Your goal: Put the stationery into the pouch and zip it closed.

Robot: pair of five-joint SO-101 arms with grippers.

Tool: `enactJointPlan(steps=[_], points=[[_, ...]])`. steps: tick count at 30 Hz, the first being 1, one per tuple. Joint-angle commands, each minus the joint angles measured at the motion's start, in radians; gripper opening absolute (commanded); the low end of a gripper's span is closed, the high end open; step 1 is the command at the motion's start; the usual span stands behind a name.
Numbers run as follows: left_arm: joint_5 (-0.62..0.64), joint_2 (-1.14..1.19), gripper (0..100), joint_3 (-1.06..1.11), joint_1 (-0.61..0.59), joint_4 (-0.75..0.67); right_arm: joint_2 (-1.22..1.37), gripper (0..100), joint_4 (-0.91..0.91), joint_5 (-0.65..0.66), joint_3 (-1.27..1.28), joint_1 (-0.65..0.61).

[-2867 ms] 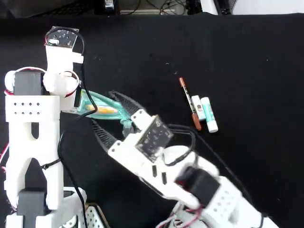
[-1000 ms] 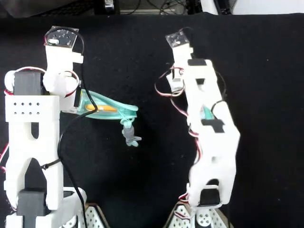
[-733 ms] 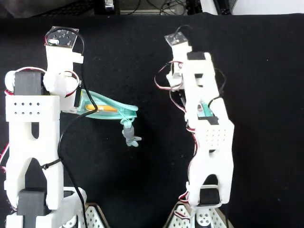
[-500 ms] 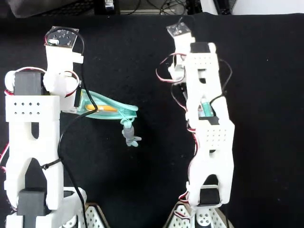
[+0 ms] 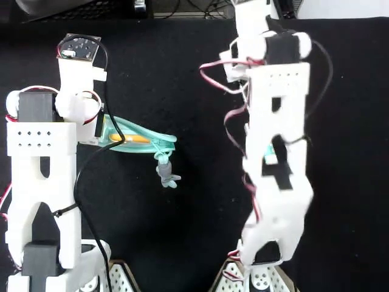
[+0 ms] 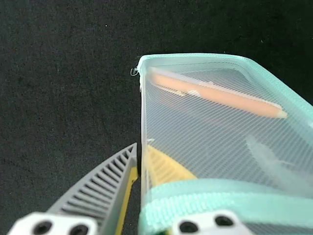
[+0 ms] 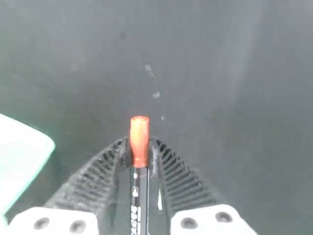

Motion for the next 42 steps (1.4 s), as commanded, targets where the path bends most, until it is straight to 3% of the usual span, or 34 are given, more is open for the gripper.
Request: enactJointPlan(steps=[1, 8, 15, 24, 30, 34, 42], points=[[-0.006, 0.0, 3, 0.005, -0.007, 0.012, -0.328, 1.1, 0.009, -0.012, 0.124, -0.106], [-0.005, 0.0, 3, 0.005, -0.007, 0.012, -0.868, 1.1, -0.109, -0.101, 0.415, -0.419], [-0.003, 0.0, 3, 0.005, -0.007, 0.012, -1.221, 1.2, -0.577, -0.123, 0.915, -0.621], [-0.005, 0.0, 3, 0.005, -0.007, 0.012, -1.55, 7.4, -1.3, -0.118, 1.682, -0.669], [-0.005, 0.0, 3, 0.005, -0.007, 0.012, -1.699, 1.7, -1.674, -0.094, 2.006, -0.683], [-0.005, 0.0, 3, 0.007, -0.007, 0.012, -1.722, 1.2, -1.875, -0.095, 2.123, -0.686], [-0.003, 0.0, 3, 0.007, -0.007, 0.012, -1.716, 1.2, -2.059, -0.129, 2.094, -0.686]])
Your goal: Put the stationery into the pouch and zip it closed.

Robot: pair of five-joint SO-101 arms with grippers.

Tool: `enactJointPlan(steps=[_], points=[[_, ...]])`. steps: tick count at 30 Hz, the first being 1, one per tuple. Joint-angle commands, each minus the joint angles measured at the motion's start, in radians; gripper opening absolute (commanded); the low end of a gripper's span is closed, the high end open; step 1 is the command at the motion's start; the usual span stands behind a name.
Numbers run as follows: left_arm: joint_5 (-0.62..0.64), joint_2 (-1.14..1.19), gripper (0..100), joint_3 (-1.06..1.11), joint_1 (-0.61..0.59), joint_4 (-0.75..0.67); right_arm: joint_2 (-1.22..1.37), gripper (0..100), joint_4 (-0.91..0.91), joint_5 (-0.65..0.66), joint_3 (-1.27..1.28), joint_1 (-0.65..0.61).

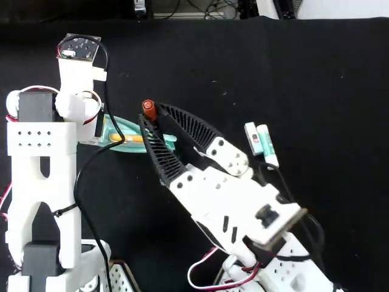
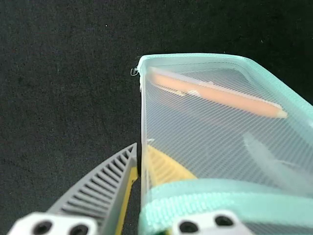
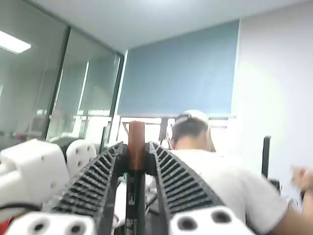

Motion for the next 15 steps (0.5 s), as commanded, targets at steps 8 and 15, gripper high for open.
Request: enactJointPlan(steps=[8, 15], points=[[-0.002, 0.0, 3, 0.036, -0.007, 0.012, 0.153, 1.2, -0.255, -0.117, -0.031, -0.011], [-0.002, 0.0, 3, 0.048, -0.007, 0.012, 0.312, 1.2, -0.4, -0.117, -0.013, -0.011]])
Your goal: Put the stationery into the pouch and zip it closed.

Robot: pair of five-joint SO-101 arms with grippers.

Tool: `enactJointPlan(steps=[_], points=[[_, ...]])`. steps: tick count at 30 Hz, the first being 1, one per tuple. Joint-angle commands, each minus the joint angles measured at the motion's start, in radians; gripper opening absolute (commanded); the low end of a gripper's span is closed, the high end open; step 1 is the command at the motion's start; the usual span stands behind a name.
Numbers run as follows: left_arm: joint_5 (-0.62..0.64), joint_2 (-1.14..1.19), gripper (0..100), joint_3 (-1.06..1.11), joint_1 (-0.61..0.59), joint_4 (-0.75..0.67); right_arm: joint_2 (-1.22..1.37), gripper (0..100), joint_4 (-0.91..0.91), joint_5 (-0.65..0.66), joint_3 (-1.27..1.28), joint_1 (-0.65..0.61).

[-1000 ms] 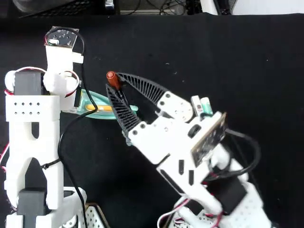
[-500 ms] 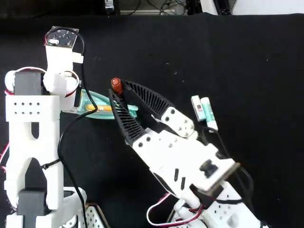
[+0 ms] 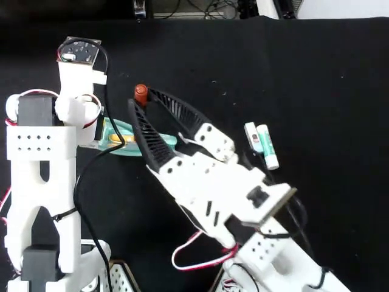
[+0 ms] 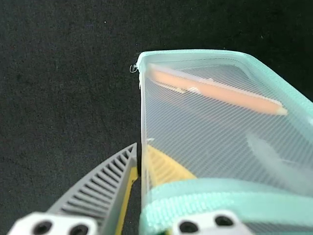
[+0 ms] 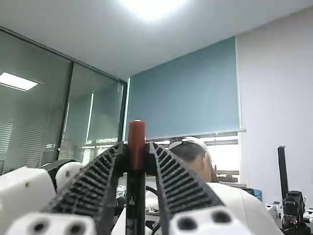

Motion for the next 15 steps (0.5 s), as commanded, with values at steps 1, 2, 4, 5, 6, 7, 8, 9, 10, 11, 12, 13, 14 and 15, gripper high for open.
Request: enactJointPlan(steps=[1, 2, 4, 5, 6, 7, 8, 9, 10, 11, 12, 13, 14, 15], points=[[0.002, 0.003, 3, 0.008, -0.007, 0.012, 0.068, 1.2, -0.074, -0.009, 0.007, -0.015], [0.0, 0.003, 3, 0.008, -0.007, 0.012, 0.085, 1.2, -0.101, -0.009, 0.03, -0.015], [-0.002, 0.003, 3, 0.01, -0.007, 0.012, 0.104, 1.2, -0.164, -0.006, 0.087, -0.014], [-0.002, 0.003, 3, 0.01, -0.007, 0.012, 0.107, 1.2, -0.19, -0.005, 0.116, -0.009], [-0.002, 0.003, 3, 0.01, -0.007, 0.012, 0.107, 1.2, -0.204, -0.005, 0.145, -0.008], [-0.002, 0.003, 3, 0.01, -0.007, 0.012, 0.107, 1.2, -0.21, -0.003, 0.17, -0.003], [-0.002, 0.003, 3, 0.01, -0.007, 0.012, 0.107, 1.3, -0.204, -0.003, 0.193, 0.002], [-0.002, 0.003, 3, 0.01, -0.007, 0.012, 0.107, 1.3, -0.196, -0.003, 0.214, 0.003], [-0.002, 0.003, 3, 0.01, -0.007, 0.012, 0.107, 1.4, -0.181, -0.003, 0.232, 0.005], [-0.002, 0.003, 3, 0.01, -0.007, 0.012, 0.107, 1.5, -0.15, -0.005, 0.243, 0.005], [-0.002, 0.003, 3, 0.01, -0.007, 0.012, 0.107, 1.6, -0.103, -0.005, 0.243, 0.005], [-0.002, 0.003, 3, 0.01, -0.007, 0.012, 0.107, 1.8, -0.032, -0.005, 0.229, 0.006], [-0.003, 0.003, 3, 0.01, -0.007, 0.012, 0.107, 3.4, 0.055, -0.005, 0.2, 0.006], [-0.003, 0.003, 3, 0.01, -0.007, 0.012, 0.107, 7.1, 0.155, -0.011, 0.159, 0.003]])
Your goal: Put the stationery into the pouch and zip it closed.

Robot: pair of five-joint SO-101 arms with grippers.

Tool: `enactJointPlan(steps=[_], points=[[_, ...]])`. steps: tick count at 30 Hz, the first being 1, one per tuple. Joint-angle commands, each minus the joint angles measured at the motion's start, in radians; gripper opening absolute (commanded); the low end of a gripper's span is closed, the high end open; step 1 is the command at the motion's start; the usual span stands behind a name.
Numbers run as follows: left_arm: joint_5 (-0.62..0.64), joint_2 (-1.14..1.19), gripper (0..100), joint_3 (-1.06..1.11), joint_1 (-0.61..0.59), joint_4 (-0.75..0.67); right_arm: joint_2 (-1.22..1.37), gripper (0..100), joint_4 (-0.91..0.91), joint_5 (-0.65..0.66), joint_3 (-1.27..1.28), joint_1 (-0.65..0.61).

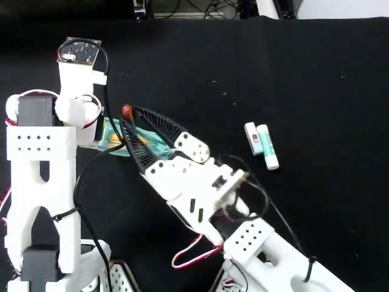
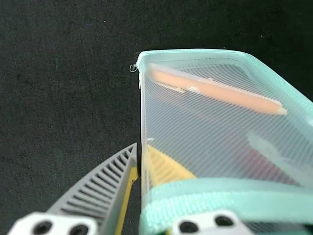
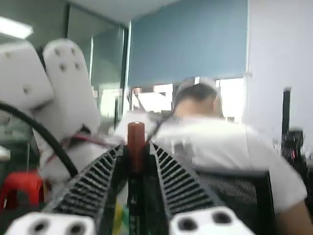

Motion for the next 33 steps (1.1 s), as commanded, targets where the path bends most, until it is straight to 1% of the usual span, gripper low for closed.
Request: enactJointPlan(steps=[1, 4, 6, 8, 10, 12, 14, 16, 18, 20, 22, 25, 27, 28, 30, 33], points=[[-0.002, 0.005, 3, 0.008, -0.007, 0.012, 0.002, 12.6, 0.311, -0.011, -0.128, 0.0], [-0.002, 0.005, 3, 0.008, -0.007, 0.012, 0.002, 30.7, 0.628, -0.012, -0.312, -0.021], [-0.002, 0.005, 3, 0.007, -0.013, 0.012, 0.001, 38.1, 0.815, -0.012, -0.446, -0.025], [-0.002, 0.005, 3, 0.001, -0.036, 0.012, -0.002, 40.4, 0.973, -0.012, -0.584, -0.021], [-0.002, 0.005, 3, -0.001, -0.058, 0.011, -0.035, 39.7, 1.114, -0.011, -0.711, -0.012], [-0.002, 0.005, 3, -0.002, -0.073, 0.011, -0.087, 37.4, 1.226, -0.011, -0.822, 0.026], [-0.002, 0.005, 3, -0.002, -0.076, 0.011, -0.147, 32.2, 1.298, -0.008, -0.897, 0.107], [-0.002, 0.005, 3, -0.002, -0.073, 0.011, -0.197, 25.0, 1.369, -0.009, -0.923, 0.242], [-0.002, 0.005, 3, -0.002, -0.073, 0.011, -0.22, 17.8, 1.467, -0.011, -0.905, 0.384], [-0.002, 0.005, 3, -0.002, -0.073, 0.011, -0.213, 14.2, 1.556, -0.005, -0.848, 0.493], [-0.002, 0.005, 3, -0.002, -0.073, 0.011, -0.185, 16.8, 1.613, -0.005, -0.763, 0.589], [-0.002, 0.006, 3, -0.002, -0.073, 0.011, -0.107, 28.1, 1.657, 0.025, -0.638, 0.701], [-0.002, 0.009, 3, -0.002, -0.073, 0.011, -0.018, 34.8, 1.669, 0.068, -0.582, 0.732], [-0.002, 0.011, 3, -0.002, -0.073, 0.011, 0.039, 36.2, 1.669, 0.083, -0.568, 0.736], [-0.002, 0.012, 3, -0.002, -0.073, 0.011, 0.177, 35.8, 1.668, 0.11, -0.576, 0.738], [-0.002, 0.014, 3, -0.002, -0.073, 0.011, 0.414, 29.6, 1.668, 0.138, -0.677, 0.736]])
